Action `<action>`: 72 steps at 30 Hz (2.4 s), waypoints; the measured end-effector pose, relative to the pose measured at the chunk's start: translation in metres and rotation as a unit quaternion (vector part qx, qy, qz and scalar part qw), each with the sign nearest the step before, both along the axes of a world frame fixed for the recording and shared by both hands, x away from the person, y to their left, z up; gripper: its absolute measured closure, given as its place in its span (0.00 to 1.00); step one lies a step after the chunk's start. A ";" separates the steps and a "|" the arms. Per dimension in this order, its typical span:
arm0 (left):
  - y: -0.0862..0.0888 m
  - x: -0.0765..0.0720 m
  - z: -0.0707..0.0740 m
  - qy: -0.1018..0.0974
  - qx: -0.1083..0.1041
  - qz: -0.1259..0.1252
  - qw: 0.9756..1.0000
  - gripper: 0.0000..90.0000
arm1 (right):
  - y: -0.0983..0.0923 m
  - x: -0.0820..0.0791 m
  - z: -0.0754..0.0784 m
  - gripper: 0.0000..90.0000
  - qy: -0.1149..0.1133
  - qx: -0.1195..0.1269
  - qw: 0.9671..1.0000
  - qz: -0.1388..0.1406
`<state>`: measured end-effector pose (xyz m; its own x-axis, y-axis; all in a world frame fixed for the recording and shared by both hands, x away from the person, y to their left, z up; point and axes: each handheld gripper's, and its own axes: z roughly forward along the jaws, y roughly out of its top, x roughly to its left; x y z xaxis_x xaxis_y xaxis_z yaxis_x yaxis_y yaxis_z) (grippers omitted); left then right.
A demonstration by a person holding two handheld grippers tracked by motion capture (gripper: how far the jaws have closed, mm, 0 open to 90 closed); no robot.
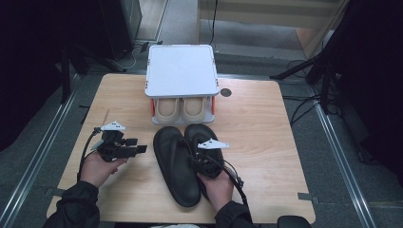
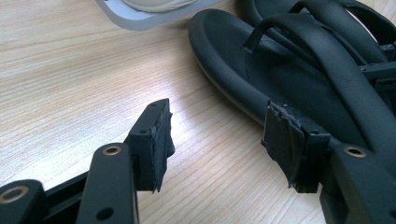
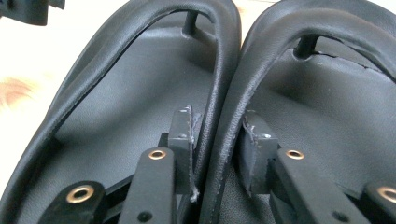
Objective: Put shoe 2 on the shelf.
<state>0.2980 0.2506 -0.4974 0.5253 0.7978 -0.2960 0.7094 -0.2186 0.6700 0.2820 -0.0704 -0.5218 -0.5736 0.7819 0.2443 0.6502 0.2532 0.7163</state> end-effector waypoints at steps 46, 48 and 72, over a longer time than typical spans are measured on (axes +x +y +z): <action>0.028 -0.003 0.001 -0.003 -0.003 0.045 0.999 0.46 | -0.033 0.011 0.048 0.85 0.023 0.016 0.982 0.185; 0.031 -0.005 0.001 -0.001 -0.003 0.050 0.999 0.46 | -0.032 0.012 0.049 0.85 0.022 0.017 0.979 0.200; 0.062 -0.038 -0.002 0.004 0.002 0.105 0.995 0.46 | 0.019 0.051 0.056 0.85 0.044 0.008 0.951 0.307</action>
